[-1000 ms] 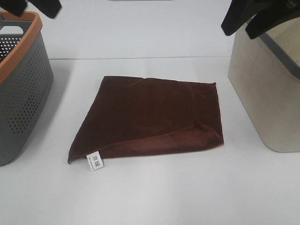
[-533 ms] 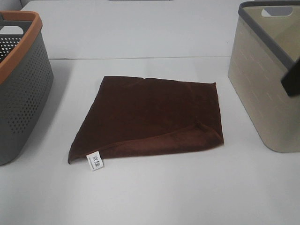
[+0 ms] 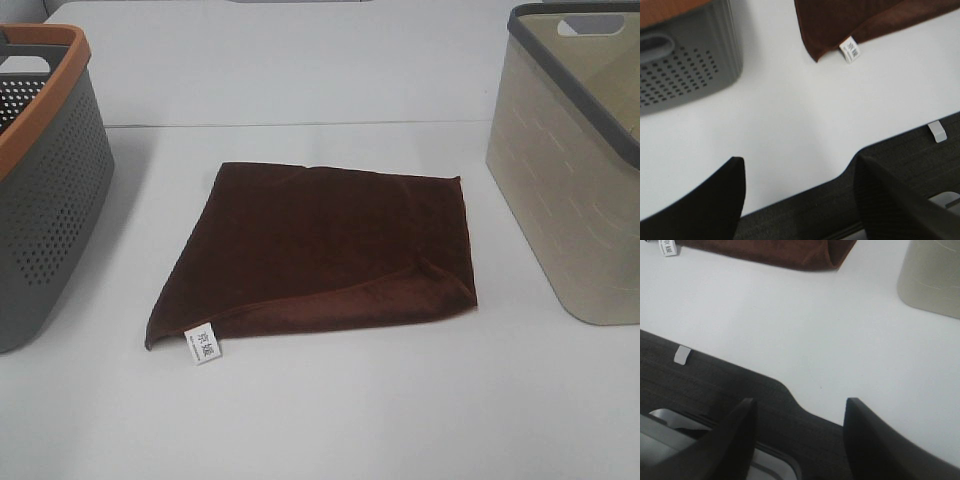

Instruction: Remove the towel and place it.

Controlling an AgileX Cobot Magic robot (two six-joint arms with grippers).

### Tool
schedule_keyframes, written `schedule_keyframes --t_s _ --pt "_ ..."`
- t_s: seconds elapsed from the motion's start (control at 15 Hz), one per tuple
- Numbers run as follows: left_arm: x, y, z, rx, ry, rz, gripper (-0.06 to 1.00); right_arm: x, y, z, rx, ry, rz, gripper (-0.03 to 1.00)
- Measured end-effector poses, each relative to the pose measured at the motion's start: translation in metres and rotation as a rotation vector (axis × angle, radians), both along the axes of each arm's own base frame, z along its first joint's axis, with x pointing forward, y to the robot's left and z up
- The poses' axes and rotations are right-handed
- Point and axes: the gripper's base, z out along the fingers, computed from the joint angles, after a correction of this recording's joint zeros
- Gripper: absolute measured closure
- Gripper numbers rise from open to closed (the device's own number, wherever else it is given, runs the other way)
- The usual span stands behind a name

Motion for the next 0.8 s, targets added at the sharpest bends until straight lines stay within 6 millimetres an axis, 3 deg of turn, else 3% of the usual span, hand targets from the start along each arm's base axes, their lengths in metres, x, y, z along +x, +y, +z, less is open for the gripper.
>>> schedule_keyframes --t_s 0.2,0.8 --pt "0.0 0.0 -0.007 0.115 -0.073 -0.127 0.34 -0.025 -0.014 -0.009 0.012 -0.24 -0.029 0.46" --pt "0.0 -0.001 -0.007 0.115 -0.079 -0.142 0.34 -0.029 -0.015 -0.009 0.024 -0.284 -0.032 0.46"
